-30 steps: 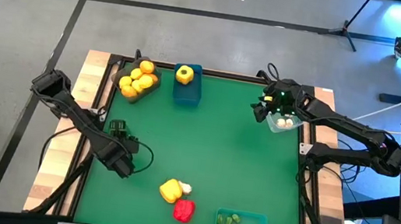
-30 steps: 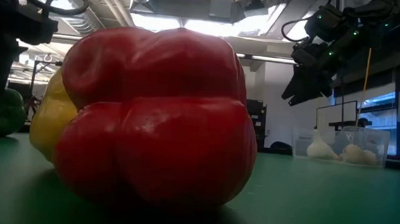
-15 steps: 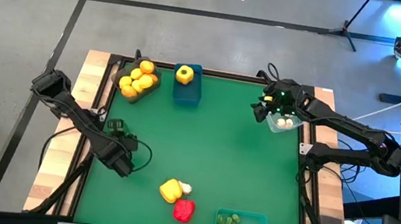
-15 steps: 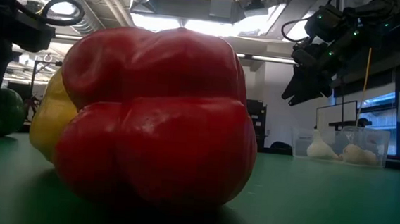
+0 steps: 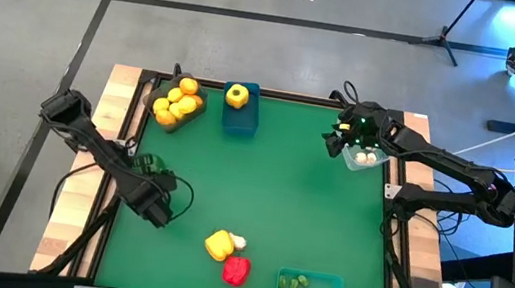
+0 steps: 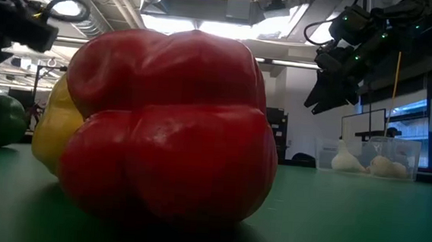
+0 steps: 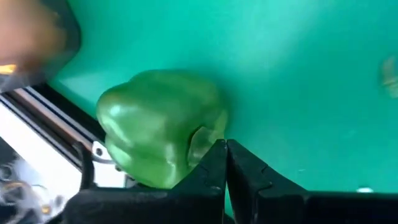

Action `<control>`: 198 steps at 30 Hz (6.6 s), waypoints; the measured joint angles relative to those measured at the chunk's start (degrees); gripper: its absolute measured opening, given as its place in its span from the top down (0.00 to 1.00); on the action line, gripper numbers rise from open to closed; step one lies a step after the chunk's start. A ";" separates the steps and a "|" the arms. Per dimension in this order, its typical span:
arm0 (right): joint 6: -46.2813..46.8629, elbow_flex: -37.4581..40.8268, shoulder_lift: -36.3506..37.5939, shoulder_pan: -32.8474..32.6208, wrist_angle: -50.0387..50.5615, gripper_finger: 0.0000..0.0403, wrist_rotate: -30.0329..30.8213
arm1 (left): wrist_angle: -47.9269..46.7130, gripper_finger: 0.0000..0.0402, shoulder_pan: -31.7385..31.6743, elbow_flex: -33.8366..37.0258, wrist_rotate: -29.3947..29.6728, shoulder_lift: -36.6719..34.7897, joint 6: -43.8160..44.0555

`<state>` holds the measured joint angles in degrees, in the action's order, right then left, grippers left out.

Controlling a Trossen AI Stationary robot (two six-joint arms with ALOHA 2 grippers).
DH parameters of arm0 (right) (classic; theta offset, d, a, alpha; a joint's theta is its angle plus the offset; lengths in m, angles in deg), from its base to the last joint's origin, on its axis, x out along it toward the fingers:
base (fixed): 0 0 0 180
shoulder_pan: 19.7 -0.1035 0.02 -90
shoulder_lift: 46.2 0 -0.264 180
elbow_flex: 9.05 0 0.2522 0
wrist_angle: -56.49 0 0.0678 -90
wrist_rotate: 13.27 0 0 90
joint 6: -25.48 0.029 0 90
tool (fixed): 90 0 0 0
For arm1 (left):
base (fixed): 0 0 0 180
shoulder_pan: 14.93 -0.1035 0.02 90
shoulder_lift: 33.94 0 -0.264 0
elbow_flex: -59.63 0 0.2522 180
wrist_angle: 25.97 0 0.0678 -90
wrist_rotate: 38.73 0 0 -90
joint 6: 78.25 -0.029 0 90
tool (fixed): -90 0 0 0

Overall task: Sort produce into baskets
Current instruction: Put the green bell pepper into the blue bin

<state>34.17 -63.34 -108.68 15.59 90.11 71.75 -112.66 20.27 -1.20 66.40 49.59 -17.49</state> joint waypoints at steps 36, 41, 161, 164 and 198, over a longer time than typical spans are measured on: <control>8.95 -0.02 -7.87 -16.22 -18.32 0.40 -14.64 | -16.48 1.00 0.40 -13.73 1.07 -0.20 71.73; 9.05 -0.02 -11.18 -18.69 -20.21 0.40 -12.70 | -16.76 1.00 -4.51 -11.64 3.17 4.75 70.76; 14.61 0.02 -12.04 -18.77 -18.03 0.40 -17.14 | 14.86 1.00 -19.53 -5.79 14.50 11.56 46.95; 13.85 0.02 -12.04 -18.77 -18.01 0.40 -17.11 | 29.08 1.00 -20.63 -5.79 18.93 11.56 39.01; 15.53 -0.02 -12.04 -18.77 -18.10 0.40 -16.65 | 49.21 1.00 -36.82 -6.76 32.66 10.10 10.70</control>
<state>49.70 -63.36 -120.72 -3.18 72.00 55.10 -63.45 -16.55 -7.96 99.06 59.68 -6.79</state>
